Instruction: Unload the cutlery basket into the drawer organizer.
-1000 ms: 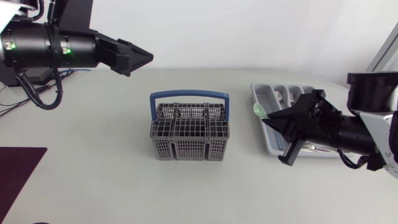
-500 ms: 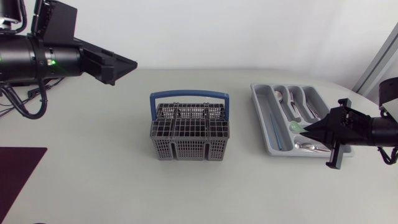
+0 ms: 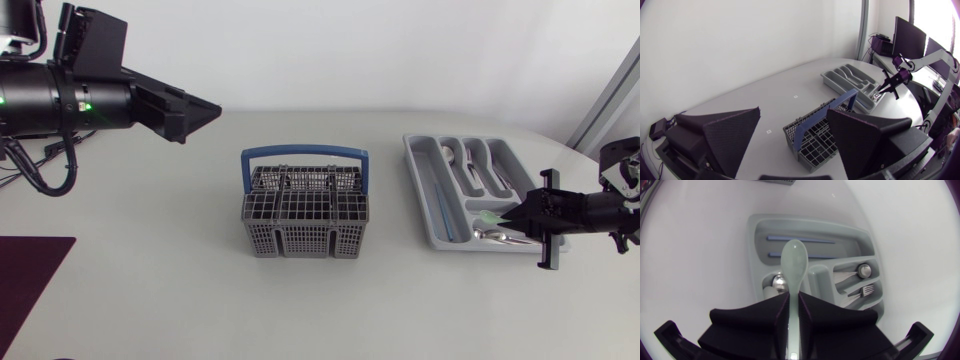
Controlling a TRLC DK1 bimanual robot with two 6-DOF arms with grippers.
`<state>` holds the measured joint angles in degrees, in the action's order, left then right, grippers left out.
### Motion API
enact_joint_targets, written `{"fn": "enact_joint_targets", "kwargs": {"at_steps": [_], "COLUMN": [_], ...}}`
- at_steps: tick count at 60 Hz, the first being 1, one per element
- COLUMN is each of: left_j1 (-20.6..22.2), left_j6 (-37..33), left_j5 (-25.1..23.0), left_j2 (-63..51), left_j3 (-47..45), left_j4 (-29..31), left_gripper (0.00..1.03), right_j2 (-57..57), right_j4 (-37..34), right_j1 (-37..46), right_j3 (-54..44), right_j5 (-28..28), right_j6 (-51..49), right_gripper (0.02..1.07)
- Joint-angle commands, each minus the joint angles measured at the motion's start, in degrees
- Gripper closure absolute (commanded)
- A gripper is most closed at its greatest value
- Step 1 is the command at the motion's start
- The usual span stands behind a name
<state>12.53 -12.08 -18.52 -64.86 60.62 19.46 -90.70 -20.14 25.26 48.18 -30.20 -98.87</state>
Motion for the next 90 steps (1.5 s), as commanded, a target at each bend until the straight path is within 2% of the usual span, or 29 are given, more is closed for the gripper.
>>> {"fn": "enact_joint_targets", "kwargs": {"at_steps": [1, 21, 30, 33, 35, 43, 52, 62, 73, 81, 90], "left_j1": [0.1, 0.0, 0.3, 0.3, 0.3, -0.1, -0.8, -2.1, -2.6, -3.8, -4.0], "left_j6": [-0.9, -1.4, -1.4, -1.4, -1.4, -1.5, -2.4, -5.0, -9.3, -11.8, -13.7], "left_j5": [0.2, 0.7, 0.9, 1.0, 1.1, 1.2, 1.3, 1.3, 2.9, 2.9, 2.9], "left_j2": [0.2, -0.2, -0.4, -0.4, -0.4, -0.4, 0.2, 0.3, -0.6, -3.7, -6.2], "left_j3": [-1.2, -1.6, -1.6, -1.9, -2.0, -2.3, -3.1, -5.3, -10.5, -13.5, -16.7], "left_j4": [0.0, -0.3, -0.3, -0.4, -0.4, -0.3, 0.0, 0.7, -1.6, -3.6, -7.0], "left_gripper": [0.04, 0.04, 0.04, 0.04, 0.04, 0.04, 0.04, 0.04, 0.04, 0.04, 0.05], "right_j2": [-2.4, -5.3, -6.0, -6.0, -5.9, -4.6, 1.4, 10.2, 16.6, 17.1, 14.4], "right_j4": [1.4, 6.9, 9.7, 9.9, 9.9, 10.0, 8.8, 3.3, 3.3, 5.4, 13.0], "right_j1": [0.3, -0.5, -1.0, -1.0, -1.0, -0.9, -1.1, -4.4, -13.1, -20.8, -28.0], "right_j3": [1.7, -1.4, -3.6, -4.1, -4.2, -4.5, -4.5, -2.8, -3.4, -3.0, -3.3], "right_j5": [1.9, 7.3, 8.5, 8.6, 8.6, 8.5, 7.1, 4.5, 3.7, 3.8, 5.2], "right_j6": [-3.9, -7.0, -7.0, -7.0, -6.8, -6.1, -2.9, 5.4, 19.9, 32.5, 46.7], "right_gripper": [1.01, 1.00, 0.77, 0.61, 0.54, 0.39, 0.31, 0.24, 0.21, 0.21, 0.21]}}
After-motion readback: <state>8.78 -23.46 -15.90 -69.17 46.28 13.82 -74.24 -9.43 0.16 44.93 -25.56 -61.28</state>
